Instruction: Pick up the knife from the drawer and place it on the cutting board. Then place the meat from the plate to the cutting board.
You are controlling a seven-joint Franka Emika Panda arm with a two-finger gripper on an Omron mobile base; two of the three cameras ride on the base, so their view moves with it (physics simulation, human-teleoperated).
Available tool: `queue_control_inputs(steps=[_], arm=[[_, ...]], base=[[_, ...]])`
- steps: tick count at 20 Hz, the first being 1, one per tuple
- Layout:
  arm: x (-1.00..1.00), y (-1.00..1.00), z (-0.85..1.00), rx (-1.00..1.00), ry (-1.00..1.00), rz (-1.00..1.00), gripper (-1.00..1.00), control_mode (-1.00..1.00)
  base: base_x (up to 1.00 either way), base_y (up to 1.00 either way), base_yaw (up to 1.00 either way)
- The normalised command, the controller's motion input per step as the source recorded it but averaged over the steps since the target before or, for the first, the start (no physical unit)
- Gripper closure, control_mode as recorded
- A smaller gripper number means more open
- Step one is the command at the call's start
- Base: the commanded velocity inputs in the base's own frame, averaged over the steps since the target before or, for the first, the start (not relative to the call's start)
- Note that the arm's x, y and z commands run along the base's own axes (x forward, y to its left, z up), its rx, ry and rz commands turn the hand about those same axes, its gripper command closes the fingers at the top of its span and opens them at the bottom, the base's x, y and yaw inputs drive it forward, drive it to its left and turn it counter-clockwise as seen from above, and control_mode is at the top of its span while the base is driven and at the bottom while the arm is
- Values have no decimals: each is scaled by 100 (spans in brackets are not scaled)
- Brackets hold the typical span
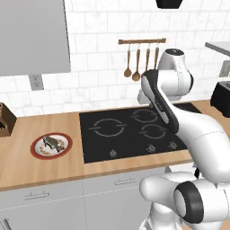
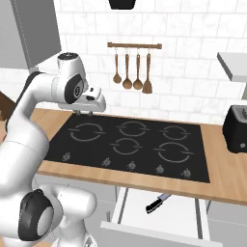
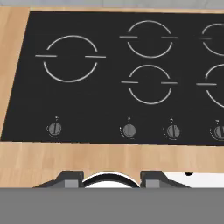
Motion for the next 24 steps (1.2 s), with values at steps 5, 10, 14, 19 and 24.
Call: queue_control_inputs(steps=[5, 10, 14, 19, 24], arm=[[-22, 1, -7, 2, 6, 0, -100, -100], [-72, 6, -30, 1, 10, 0, -100, -100], [-99, 13, -28, 0, 4, 0, -100, -100], [-87, 8, -19, 0, 2, 0, -100, -100], [-56, 0, -4, 1, 1, 0, -100, -100]], base=[[0, 0, 0], [0, 0, 0], [0, 0, 0], [0, 0, 0], [0, 0, 0]])
